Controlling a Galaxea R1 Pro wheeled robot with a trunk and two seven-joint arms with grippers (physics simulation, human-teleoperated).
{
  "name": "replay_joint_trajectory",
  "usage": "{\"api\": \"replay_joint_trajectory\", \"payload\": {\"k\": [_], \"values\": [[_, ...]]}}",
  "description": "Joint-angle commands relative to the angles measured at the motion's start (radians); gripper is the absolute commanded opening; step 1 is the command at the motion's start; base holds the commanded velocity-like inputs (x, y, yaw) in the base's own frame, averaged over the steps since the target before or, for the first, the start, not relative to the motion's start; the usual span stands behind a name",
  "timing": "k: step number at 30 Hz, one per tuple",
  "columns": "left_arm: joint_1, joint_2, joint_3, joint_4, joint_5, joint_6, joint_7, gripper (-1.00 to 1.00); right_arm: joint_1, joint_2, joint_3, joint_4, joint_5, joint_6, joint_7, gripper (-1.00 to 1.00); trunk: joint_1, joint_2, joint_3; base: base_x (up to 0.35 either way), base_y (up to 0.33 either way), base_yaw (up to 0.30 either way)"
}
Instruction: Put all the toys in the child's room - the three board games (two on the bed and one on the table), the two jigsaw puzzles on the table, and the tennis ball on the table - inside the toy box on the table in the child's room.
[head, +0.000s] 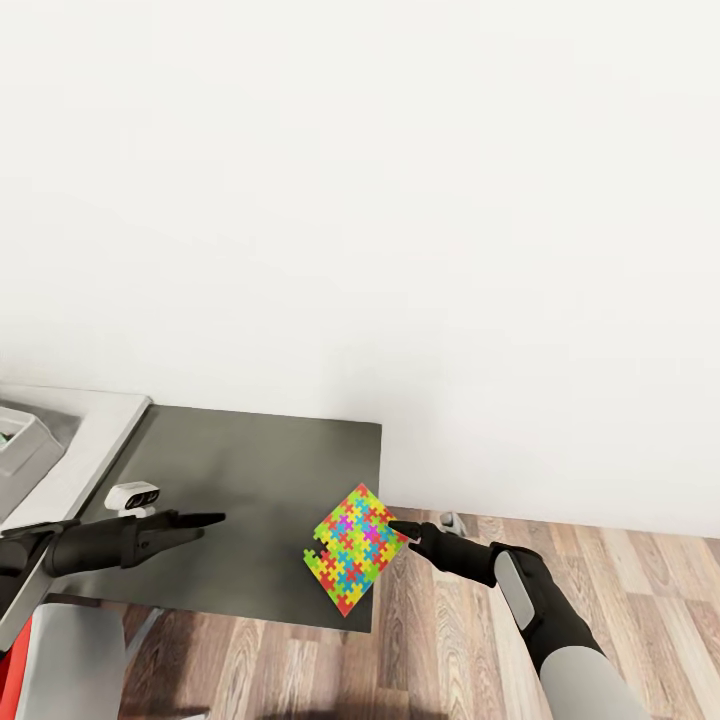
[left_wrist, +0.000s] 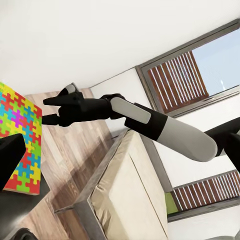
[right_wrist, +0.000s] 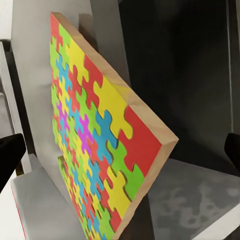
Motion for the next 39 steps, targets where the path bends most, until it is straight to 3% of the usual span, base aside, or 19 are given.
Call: {"api": "replay_joint_trajectory", "payload": {"k": [1,2,14,21,28,39], "values": [[0.0,0.0,0.0,0.0,0.0,0.01,-0.003,1.0,-0.001,0.001,-0.005,0.0,0.0,0.006,0.003,1.0,0.0,-0.002,-0.001,0.0,0.002,0.0],[0.0,0.0,0.0,0.0,0.0,0.01,-0.003,1.0,-0.001,0.001,-0.005,0.0,0.0,0.006,0.003,-1.0,0.0,-0.002,-0.001,0.0,0.002,0.0],[0.005,0.002,0.001,0.003,0.002,0.011,-0.003,1.0,-0.001,0.001,-0.005,0.0,0.0,0.006,0.003,-1.0,0.0,-0.002,-0.001,0.0,0.0,0.0],[0.013,0.003,0.004,0.003,0.001,0.02,-0.003,1.0,-0.001,0.001,-0.005,-0.001,0.0,0.006,0.003,-1.0,-0.019,0.033,0.014,0.0,0.0,0.0],[0.013,0.003,0.004,0.003,0.0,0.022,-0.003,1.0,-0.001,0.0,-0.003,-0.003,0.012,0.001,0.106,-1.0,-0.019,0.033,0.014,0.0,0.0,0.0],[0.013,0.003,0.004,0.001,0.0,0.022,-0.003,1.0,-0.001,-0.007,-0.003,-0.003,0.014,0.0,0.124,-1.0,-0.019,0.033,0.014,0.0,0.0,0.0]]}}
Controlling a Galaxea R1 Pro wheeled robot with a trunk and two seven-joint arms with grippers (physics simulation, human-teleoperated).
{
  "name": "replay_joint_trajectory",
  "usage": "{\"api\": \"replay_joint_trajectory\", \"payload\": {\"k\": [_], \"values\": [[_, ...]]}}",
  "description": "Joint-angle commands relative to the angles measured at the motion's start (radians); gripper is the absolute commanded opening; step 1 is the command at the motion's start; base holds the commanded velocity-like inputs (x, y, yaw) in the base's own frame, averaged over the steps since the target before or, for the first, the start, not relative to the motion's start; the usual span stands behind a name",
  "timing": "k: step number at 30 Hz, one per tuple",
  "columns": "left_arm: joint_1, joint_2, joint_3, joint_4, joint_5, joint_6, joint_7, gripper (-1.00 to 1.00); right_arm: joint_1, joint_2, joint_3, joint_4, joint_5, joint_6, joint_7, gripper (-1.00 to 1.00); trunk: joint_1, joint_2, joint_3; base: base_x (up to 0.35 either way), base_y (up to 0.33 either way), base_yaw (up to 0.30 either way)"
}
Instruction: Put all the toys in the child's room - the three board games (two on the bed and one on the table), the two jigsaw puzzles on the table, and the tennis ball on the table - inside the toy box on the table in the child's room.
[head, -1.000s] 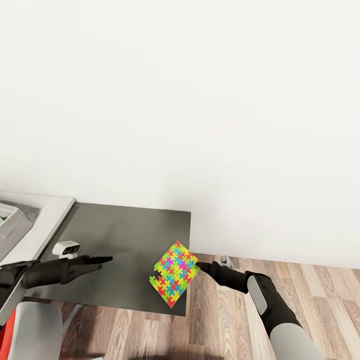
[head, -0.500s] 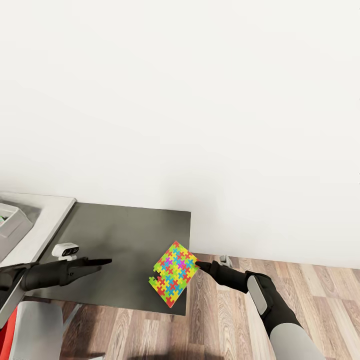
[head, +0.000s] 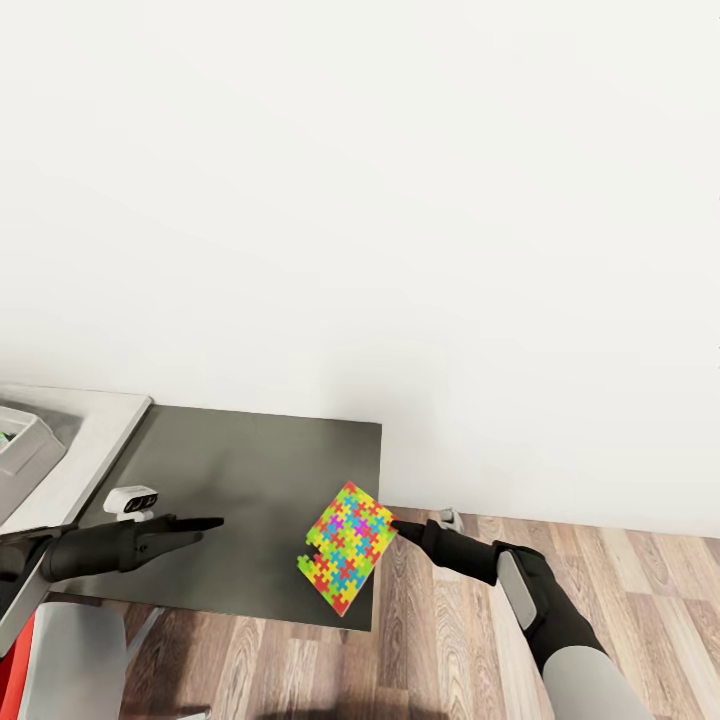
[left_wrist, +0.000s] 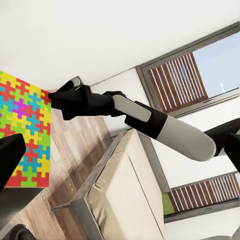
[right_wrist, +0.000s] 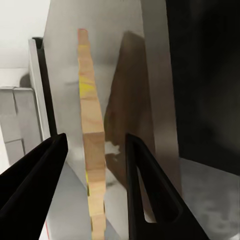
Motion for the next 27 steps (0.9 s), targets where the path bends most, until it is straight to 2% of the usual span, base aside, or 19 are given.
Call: {"api": "replay_joint_trajectory", "payload": {"k": [1,12,21,27], "values": [[-0.001,0.0,0.0,0.0,0.0,0.011,-0.003,1.0,-0.001,0.0,-0.004,0.0,0.001,0.005,0.003,-1.0,0.001,-0.002,-0.001,0.0,0.0,0.0],[-0.001,0.0,-0.001,0.0,-0.001,0.011,-0.003,1.0,-0.001,-0.001,-0.004,0.0,0.0,0.006,0.006,-1.0,0.001,-0.002,-0.001,0.0,0.0,0.0],[0.0,0.0,-0.001,0.0,-0.003,0.011,-0.003,1.0,-0.001,-0.007,-0.004,0.0,0.001,0.005,0.087,-1.0,0.001,-0.002,-0.001,0.0,0.0,0.0],[0.0,-0.001,-0.002,0.0,-0.003,0.011,-0.003,1.0,0.0,-0.01,-0.005,-0.001,0.002,0.006,0.098,-1.0,0.001,-0.002,-0.001,0.0,0.0,0.0]]}}
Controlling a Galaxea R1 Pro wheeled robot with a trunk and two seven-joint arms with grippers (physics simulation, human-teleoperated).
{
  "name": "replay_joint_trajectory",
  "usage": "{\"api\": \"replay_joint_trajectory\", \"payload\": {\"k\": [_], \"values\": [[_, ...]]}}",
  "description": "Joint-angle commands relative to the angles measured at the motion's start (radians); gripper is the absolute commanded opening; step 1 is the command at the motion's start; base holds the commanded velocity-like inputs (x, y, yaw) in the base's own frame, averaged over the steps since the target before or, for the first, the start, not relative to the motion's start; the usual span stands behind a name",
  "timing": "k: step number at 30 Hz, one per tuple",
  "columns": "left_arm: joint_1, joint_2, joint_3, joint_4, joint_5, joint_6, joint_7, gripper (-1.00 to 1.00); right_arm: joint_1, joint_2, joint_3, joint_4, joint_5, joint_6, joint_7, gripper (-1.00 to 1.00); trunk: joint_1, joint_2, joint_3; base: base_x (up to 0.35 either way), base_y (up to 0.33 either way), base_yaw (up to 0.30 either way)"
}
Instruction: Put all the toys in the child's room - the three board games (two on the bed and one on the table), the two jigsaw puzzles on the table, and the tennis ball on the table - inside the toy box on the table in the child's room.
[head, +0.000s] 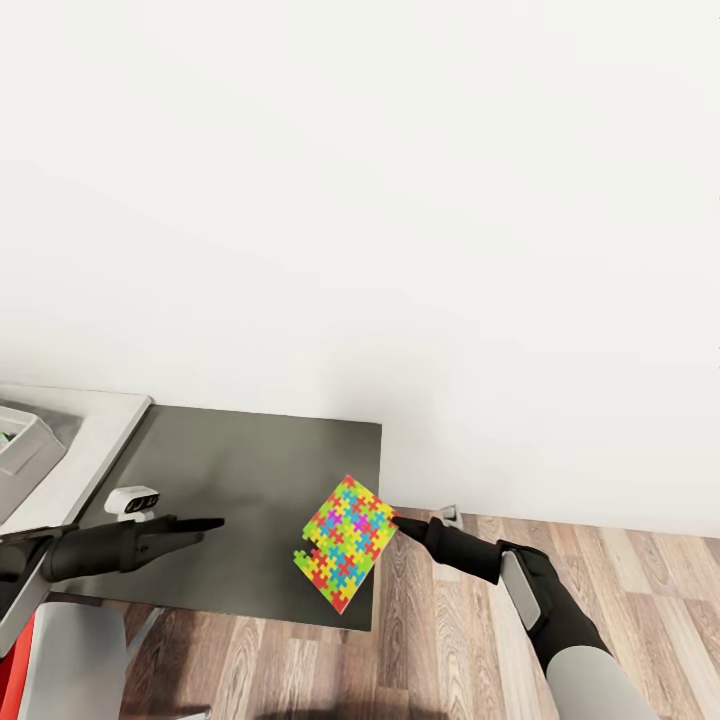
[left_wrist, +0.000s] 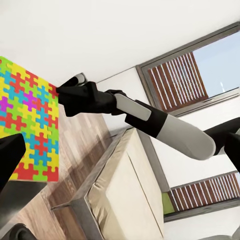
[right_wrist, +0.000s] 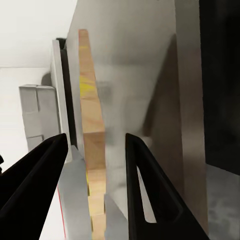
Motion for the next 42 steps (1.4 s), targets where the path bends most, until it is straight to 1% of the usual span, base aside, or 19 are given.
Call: {"api": "replay_joint_trajectory", "payload": {"k": [1,9,12,14,15,16,17,21,22,23,24,26,28,30,34,36,37,39,42], "values": [[-0.001,0.0,-0.001,0.0,0.0,0.011,-0.003,1.0,-0.001,0.0,-0.004,0.0,0.001,0.005,0.002,-1.0,0.001,-0.002,-0.001,0.0,0.0,0.0],[-0.001,0.0,0.0,0.0,-0.006,0.015,-0.003,1.0,0.001,-0.003,-0.003,-0.003,0.003,0.002,0.008,-1.0,0.001,-0.002,-0.001,0.0,0.0,0.0],[-0.001,0.0,-0.001,0.0,-0.006,0.024,-0.003,1.0,0.011,-0.018,-0.004,-0.056,0.0,0.002,0.015,-1.0,0.001,-0.002,-0.001,0.0,0.0,0.0],[-0.001,0.0,-0.002,0.0,-0.006,0.03,-0.003,1.0,0.018,-0.032,-0.005,-0.095,-0.003,0.003,0.037,-1.0,0.001,-0.002,-0.001,0.0,0.0,0.0],[-0.001,0.0,-0.003,-0.001,-0.005,0.034,-0.003,1.0,0.027,-0.042,-0.006,-0.114,-0.006,0.005,0.063,-1.0,0.001,-0.002,-0.001,0.0,0.0,0.0],[-0.001,0.0,-0.004,-0.002,-0.005,0.042,-0.003,1.0,0.044,-0.064,-0.009,-0.13,-0.009,0.008,0.121,-1.0,0.001,-0.002,-0.001,0.0,0.0,0.0],[-0.001,0.0,-0.004,-0.002,-0.005,0.045,-0.003,1.0,0.051,-0.073,-0.011,-0.134,-0.01,0.009,0.143,-1.0,0.001,-0.002,-0.001,0.0,0.0,0.0],[-0.001,0.0,-0.007,-0.004,-0.005,0.068,-0.003,1.0,0.119,-0.155,-0.025,-0.149,-0.011,0.008,0.332,-1.0,0.001,-0.002,-0.001,0.0,0.0,0.0],[-0.001,0.0,-0.009,-0.004,-0.005,0.074,-0.003,1.0,0.134,-0.174,-0.037,-0.15,-0.012,0.007,0.369,-1.0,0.001,-0.002,-0.001,0.0,0.0,0.0],[-0.001,0.0,-0.01,-0.005,-0.005,0.077,-0.003,1.0,0.141,-0.182,-0.046,-0.15,-0.012,0.006,0.385,-1.0,0.001,-0.002,-0.001,0.0,0.0,0.0],[-0.001,0.0,-0.011,-0.005,-0.006,0.085,-0.003,1.0,0.162,-0.199,-0.076,-0.151,-0.013,0.003,0.419,-1.0,0.001,-0.002,-0.001,0.0,0.0,0.0],[-0.001,0.0,-0.013,-0.004,-0.006,0.094,-0.003,1.0,0.18,-0.211,-0.122,-0.15,-0.012,0.002,0.444,-1.0,0.001,-0.002,-0.001,0.0,0.0,0.0],[-0.001,-0.001,-0.02,-0.004,-0.007,0.097,-0.003,1.0,0.185,-0.215,-0.14,-0.15,-0.012,0.002,0.448,-1.0,0.001,-0.002,-0.001,0.0,0.0,0.0],[-0.001,0.0,-0.032,-0.004,-0.008,0.099,-0.003,1.0,0.187,-0.217,-0.149,-0.151,-0.012,0.002,0.451,-1.0,0.001,-0.002,-0.001,0.0,0.0,0.0],[-0.001,0.0,-0.038,-0.004,-0.009,0.102,-0.003,1.0,0.189,-0.218,-0.164,-0.151,-0.013,0.002,0.454,-1.0,0.001,-0.002,-0.001,0.0,0.0,0.0],[-0.001,0.0,-0.038,-0.005,-0.009,0.103,-0.003,1.0,0.189,-0.218,-0.189,-0.152,-0.013,0.003,0.453,-1.0,0.001,-0.002,-0.001,0.0,0.0,0.0],[-0.001,0.0,-0.039,-0.005,-0.008,0.102,-0.003,1.0,0.189,-0.218,-0.248,-0.153,-0.012,0.008,0.451,-1.0,0.001,-0.002,-0.001,0.0,0.0,0.0],[-0.001,0.0,-0.038,-0.005,-0.007,0.102,-0.003,1.0,0.19,-0.218,-0.264,-0.153,-0.013,0.007,0.453,-1.0,0.001,-0.002,-0.001,0.0,0.0,0.0],[-0.001,0.002,-0.037,-0.005,-0.007,0.101,-0.003,1.0,0.19,-0.218,-0.27,-0.154,-0.013,0.005,0.457,-1.0,0.001,-0.002,0.0,0.0,0.0,0.0]]}}
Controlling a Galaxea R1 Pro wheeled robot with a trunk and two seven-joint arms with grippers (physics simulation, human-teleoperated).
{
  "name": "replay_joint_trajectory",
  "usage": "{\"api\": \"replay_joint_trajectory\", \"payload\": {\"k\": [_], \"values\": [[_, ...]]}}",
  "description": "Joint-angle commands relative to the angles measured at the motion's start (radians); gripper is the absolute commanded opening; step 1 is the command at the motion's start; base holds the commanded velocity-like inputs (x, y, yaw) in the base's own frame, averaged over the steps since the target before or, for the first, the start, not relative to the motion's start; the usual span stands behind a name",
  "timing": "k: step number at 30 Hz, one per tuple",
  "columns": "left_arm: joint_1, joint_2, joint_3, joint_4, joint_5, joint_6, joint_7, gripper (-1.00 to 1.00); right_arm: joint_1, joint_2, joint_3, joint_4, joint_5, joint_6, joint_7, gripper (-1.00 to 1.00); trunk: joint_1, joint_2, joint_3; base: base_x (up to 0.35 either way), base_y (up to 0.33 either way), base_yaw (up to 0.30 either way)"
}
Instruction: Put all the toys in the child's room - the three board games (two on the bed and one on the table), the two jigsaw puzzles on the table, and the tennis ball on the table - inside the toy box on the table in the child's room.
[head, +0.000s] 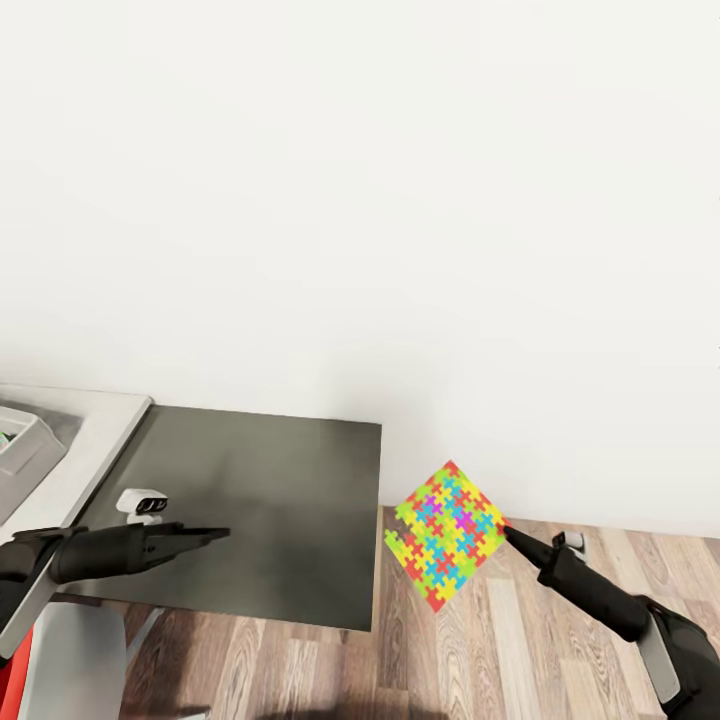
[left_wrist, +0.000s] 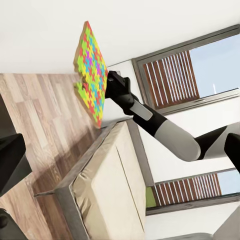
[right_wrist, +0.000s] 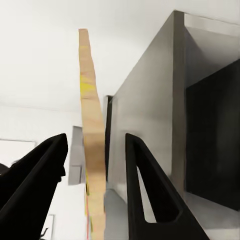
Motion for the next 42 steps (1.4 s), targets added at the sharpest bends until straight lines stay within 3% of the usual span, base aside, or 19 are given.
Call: {"api": "replay_joint_trajectory", "payload": {"k": [1,11,42], "values": [[0.0,0.001,0.0,0.0,0.0,0.011,-0.003,1.0,0.001,0.0,-0.001,0.0,-0.002,0.008,0.004,-1.0,0.001,-0.002,0.0,0.0,0.0,0.0],[0.0,0.001,0.0,0.0,0.001,0.01,-0.003,1.0,0.013,0.0,-0.007,-0.001,0.0,0.001,0.077,-1.0,0.001,-0.002,0.015,0.0,0.0,0.0],[-0.004,0.001,-0.004,-0.003,0.006,0.009,-0.003,1.0,0.014,0.0,-0.029,-0.002,0.0,-0.036,0.088,-1.0,0.001,-0.002,0.067,0.0,0.0,0.0]]}}
